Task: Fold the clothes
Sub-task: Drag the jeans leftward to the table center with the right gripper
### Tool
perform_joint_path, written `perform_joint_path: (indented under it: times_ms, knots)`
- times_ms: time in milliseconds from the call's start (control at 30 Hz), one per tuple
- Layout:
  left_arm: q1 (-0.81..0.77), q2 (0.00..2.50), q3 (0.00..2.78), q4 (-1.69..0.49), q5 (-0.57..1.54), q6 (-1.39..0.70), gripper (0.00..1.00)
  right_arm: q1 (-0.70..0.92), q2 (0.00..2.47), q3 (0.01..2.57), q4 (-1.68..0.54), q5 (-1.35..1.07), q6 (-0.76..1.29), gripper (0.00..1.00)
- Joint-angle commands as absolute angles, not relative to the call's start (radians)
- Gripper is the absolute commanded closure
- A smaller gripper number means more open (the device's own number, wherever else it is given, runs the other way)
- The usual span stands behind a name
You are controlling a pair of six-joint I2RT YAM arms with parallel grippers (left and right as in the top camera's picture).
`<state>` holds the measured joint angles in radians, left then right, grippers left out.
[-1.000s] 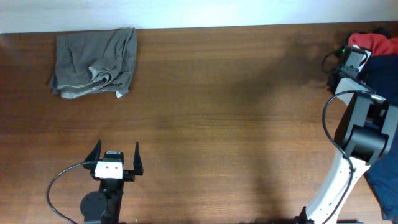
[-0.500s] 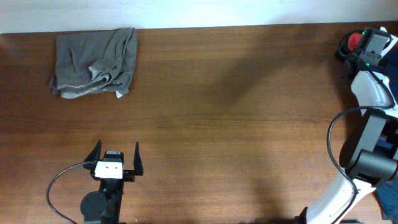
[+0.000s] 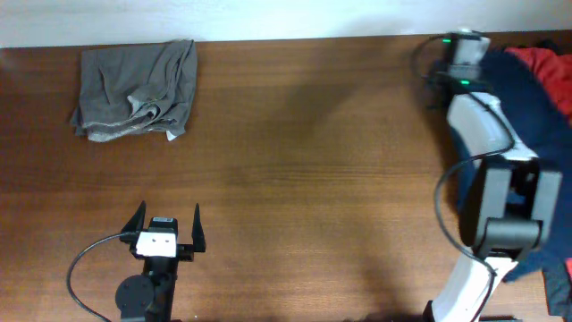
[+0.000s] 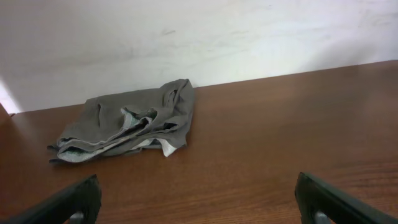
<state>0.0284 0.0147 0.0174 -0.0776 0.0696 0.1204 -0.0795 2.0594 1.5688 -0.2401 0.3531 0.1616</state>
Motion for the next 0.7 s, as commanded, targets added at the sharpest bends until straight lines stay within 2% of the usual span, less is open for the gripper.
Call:
perform_joint_path:
  times_ms: [0,167,300,500,667]
  knots:
    - [0.031,0.006,0.009,-0.075,0.059,0.137,0.01,0.012,1.975,1.583,-0.241,0.354,0.174,0.96]
    - [0.031,0.006,0.009,-0.075,0.059,0.137,0.01,0.131,1.978,1.582,-0.284,0.326,0.174,0.96]
    - [0.031,0.006,0.009,-0.075,0.059,0.137,0.01,0.223,1.991,1.579,-0.303,0.187,0.177,0.96]
    - [0.031,0.006,0.009,-0.075,0.059,0.137,0.01,0.355,2.019,1.574,-0.303,0.054,0.283,0.96]
    - [0.031,0.006,0.009,-0.075,0.059,0.137,0.01,0.458,2.046,1.574,-0.305,0.047,0.338,0.96]
